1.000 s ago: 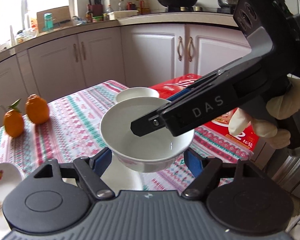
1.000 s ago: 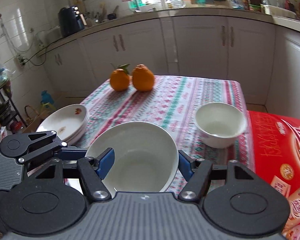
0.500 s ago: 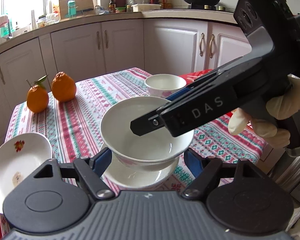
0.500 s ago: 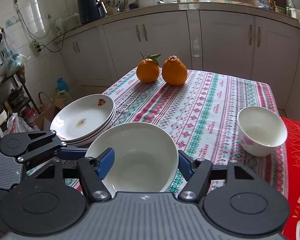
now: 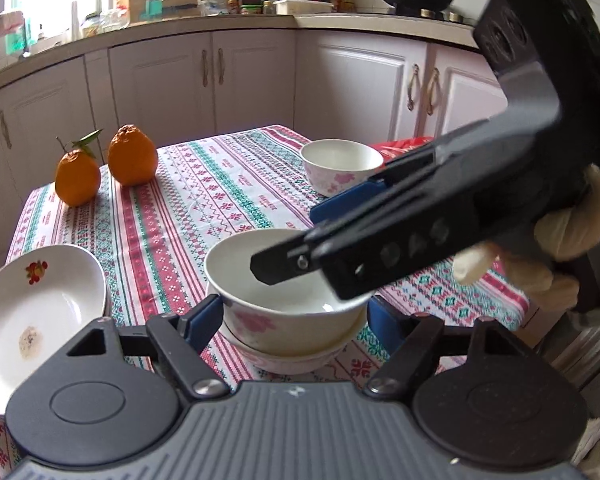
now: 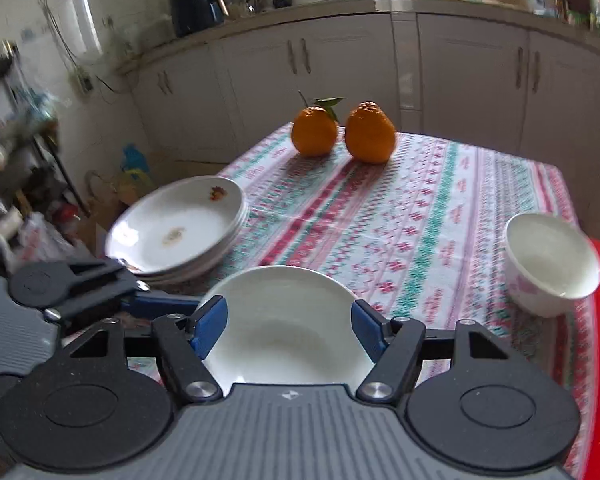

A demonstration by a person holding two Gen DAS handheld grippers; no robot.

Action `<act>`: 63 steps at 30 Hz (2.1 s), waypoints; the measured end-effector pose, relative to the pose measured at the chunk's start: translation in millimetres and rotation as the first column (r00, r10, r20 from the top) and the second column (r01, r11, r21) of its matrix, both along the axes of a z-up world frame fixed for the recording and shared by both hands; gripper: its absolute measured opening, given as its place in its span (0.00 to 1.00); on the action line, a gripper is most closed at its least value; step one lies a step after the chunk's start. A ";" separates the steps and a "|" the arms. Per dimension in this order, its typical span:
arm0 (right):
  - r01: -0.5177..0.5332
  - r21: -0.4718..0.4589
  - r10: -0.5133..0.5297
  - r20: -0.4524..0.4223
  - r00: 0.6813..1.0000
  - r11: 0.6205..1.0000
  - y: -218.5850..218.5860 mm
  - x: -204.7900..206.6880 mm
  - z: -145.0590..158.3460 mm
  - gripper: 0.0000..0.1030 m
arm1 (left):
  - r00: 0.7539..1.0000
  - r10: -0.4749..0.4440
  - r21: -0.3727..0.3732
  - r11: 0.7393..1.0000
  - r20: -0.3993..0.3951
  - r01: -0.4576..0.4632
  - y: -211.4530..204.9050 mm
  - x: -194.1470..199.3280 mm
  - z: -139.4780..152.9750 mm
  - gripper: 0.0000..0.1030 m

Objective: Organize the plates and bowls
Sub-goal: 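Open the right tool to release the stacked bowl, then withdraw the right tool and reach the left tool toward a white bowl, then grasp the rim of the plain white bowl with the left tool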

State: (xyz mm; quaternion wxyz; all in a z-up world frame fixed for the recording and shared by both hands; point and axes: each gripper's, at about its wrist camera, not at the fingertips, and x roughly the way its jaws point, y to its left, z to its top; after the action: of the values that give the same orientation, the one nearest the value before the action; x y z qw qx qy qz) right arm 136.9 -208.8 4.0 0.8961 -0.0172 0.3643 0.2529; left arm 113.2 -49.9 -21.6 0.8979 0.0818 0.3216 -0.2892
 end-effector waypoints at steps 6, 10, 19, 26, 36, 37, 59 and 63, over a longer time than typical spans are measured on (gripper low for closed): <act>-0.011 0.019 0.011 -0.005 1.000 1.000 1.5 -2.5 -3.4 0.71 | 1.000 -0.010 0.016 1.000 0.010 0.010 6.5 -5.1 -1.6 0.78; 0.009 0.021 -0.009 0.002 1.000 1.000 -3.8 -4.1 -2.5 0.79 | 0.999 -0.038 -0.019 0.999 0.032 0.039 10.6 -9.7 10.7 0.80; 0.085 0.002 -0.085 0.044 0.995 0.996 -21.5 -12.9 2.7 1.00 | 0.994 -0.104 -0.063 0.992 0.012 0.105 0.0 -4.7 6.3 0.83; 0.127 0.001 -0.127 0.043 0.991 0.992 -37.7 -14.5 0.6 1.00 | 0.996 -0.092 -0.046 0.995 -0.016 0.091 3.0 -4.3 1.3 0.83; 0.217 -0.031 -0.213 0.102 0.972 0.976 -66.5 -15.3 2.7 1.00 | 0.992 -0.123 -0.006 0.992 0.002 0.123 -9.9 10.9 19.9 0.87; 0.229 -0.041 -0.224 0.106 0.969 0.973 -70.6 -14.2 1.7 1.00 | 0.992 -0.130 0.005 0.992 0.003 0.130 -12.9 15.0 21.4 0.87; 0.313 -0.215 -0.289 0.137 0.947 0.925 -119.6 46.8 -46.4 1.00 | 0.963 -0.263 0.133 0.954 -0.054 0.268 -115.9 159.4 18.4 0.87; 0.323 -0.199 -0.302 0.128 0.945 0.925 -127.3 57.0 -51.4 1.00 | 0.957 -0.283 0.106 0.952 -0.055 0.288 -132.2 179.0 15.6 0.87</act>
State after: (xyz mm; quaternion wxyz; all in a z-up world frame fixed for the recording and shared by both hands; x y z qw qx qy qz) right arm 193.9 -336.1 -47.4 0.9340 -0.0688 0.3447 0.0644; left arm 292.2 -182.1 -6.0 0.8342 0.1723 0.3396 -0.3989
